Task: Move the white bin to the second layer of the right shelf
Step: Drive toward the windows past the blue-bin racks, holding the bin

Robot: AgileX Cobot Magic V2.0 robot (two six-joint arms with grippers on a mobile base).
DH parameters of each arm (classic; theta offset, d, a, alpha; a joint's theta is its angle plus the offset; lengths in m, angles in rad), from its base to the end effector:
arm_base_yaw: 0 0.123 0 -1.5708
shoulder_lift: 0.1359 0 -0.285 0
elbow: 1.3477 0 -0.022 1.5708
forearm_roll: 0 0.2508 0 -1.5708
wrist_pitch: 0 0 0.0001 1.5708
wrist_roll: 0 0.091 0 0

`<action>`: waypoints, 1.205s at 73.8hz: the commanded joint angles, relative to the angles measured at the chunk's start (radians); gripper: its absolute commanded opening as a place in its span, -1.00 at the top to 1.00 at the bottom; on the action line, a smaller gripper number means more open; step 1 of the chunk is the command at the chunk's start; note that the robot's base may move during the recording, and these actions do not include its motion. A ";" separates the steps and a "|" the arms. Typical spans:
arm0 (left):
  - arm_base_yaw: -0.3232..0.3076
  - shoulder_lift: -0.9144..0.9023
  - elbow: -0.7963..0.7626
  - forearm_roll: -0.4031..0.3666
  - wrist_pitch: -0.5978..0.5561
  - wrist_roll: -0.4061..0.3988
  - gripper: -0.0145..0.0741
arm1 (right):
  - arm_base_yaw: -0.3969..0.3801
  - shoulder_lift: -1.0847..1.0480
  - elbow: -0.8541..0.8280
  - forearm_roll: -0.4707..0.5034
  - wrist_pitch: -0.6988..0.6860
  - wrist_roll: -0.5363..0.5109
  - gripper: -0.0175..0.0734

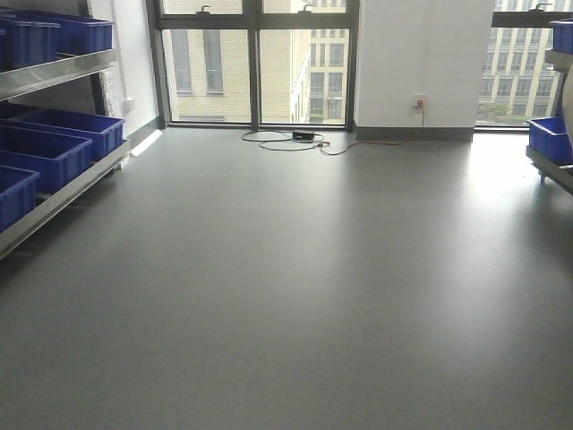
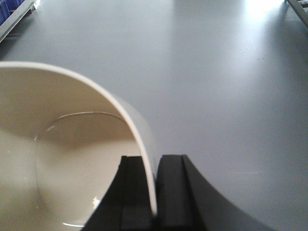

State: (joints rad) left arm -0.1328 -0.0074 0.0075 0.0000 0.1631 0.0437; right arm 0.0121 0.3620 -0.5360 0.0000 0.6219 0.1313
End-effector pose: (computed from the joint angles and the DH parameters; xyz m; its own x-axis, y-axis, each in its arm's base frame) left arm 0.0555 -0.0074 0.1962 -0.0694 0.0533 -0.9962 0.1356 0.9898 0.0436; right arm 0.0713 0.0009 0.3129 -0.3515 0.1267 -0.9276 0.0342 0.9919 0.1225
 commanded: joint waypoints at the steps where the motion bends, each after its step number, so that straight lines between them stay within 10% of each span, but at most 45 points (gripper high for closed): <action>1: -0.003 -0.014 0.037 0.000 -0.086 -0.005 0.48 | -0.005 0.005 -0.027 0.007 -0.100 -0.002 0.51; 89: -0.003 -0.014 0.037 0.000 -0.086 -0.005 0.48 | -0.005 0.005 -0.027 0.007 -0.100 -0.002 0.51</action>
State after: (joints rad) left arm -0.1328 -0.0074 0.0075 0.0000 0.1631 0.0437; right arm 0.0121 0.3620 -0.5360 0.0000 0.6219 0.1313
